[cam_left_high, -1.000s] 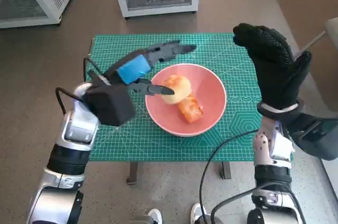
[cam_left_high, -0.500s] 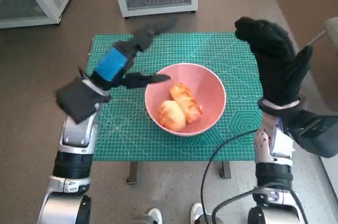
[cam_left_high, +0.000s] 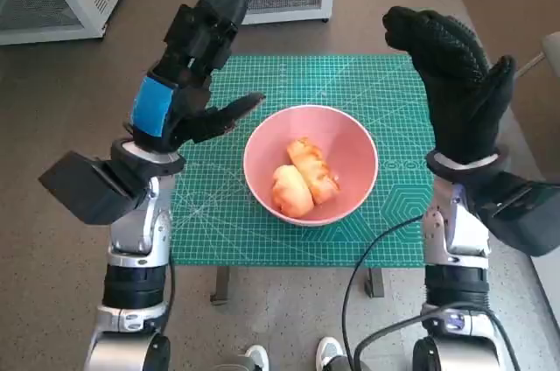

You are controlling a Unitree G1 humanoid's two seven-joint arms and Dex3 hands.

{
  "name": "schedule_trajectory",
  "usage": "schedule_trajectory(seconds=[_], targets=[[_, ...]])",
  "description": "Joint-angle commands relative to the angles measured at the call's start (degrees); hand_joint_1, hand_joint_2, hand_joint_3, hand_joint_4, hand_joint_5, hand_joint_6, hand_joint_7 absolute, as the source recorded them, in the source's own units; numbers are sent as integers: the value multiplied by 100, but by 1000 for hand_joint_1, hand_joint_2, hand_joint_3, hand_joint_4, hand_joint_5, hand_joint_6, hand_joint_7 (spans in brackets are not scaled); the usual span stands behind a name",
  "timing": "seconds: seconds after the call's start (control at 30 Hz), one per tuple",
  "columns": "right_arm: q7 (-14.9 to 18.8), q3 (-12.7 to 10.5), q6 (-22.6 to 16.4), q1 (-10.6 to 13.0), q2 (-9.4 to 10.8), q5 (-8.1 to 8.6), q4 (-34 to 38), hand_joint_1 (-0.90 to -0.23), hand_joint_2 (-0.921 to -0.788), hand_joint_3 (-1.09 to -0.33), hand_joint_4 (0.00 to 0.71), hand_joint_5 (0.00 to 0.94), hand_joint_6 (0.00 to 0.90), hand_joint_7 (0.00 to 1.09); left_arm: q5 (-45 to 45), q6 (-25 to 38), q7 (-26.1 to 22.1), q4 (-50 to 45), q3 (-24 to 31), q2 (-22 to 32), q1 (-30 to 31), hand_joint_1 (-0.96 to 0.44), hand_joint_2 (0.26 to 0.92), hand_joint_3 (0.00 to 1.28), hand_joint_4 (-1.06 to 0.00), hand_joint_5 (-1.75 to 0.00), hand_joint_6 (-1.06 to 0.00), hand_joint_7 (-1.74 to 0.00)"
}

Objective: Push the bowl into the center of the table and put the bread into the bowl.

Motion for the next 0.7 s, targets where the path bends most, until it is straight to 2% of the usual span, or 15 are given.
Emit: schedule_trajectory(seconds=[0.03, 0.57, 0.7], targets=[[-74, 61, 116, -15, -96, -119, -41, -571, -921, -667, 249, 0, 17, 581, -72, -16, 49, -167, 2, -62, 84, -494, 921, 244, -141, -12, 1, -550], [-44, 91, 154, -84, -181, -110, 4, -579, -921, -672, 249, 0, 12, 593, -2, 178, 111, -389, -101, -88, 104, -528, 921, 278, -170, -26, 1, -621], [-70, 89, 115, -97, -195, -159, 43, -579, -921, -672, 249, 0, 11, 595, 36, 196, 147, -403, -124, -101, 97, -527, 921, 280, -174, -28, 1, -631]])
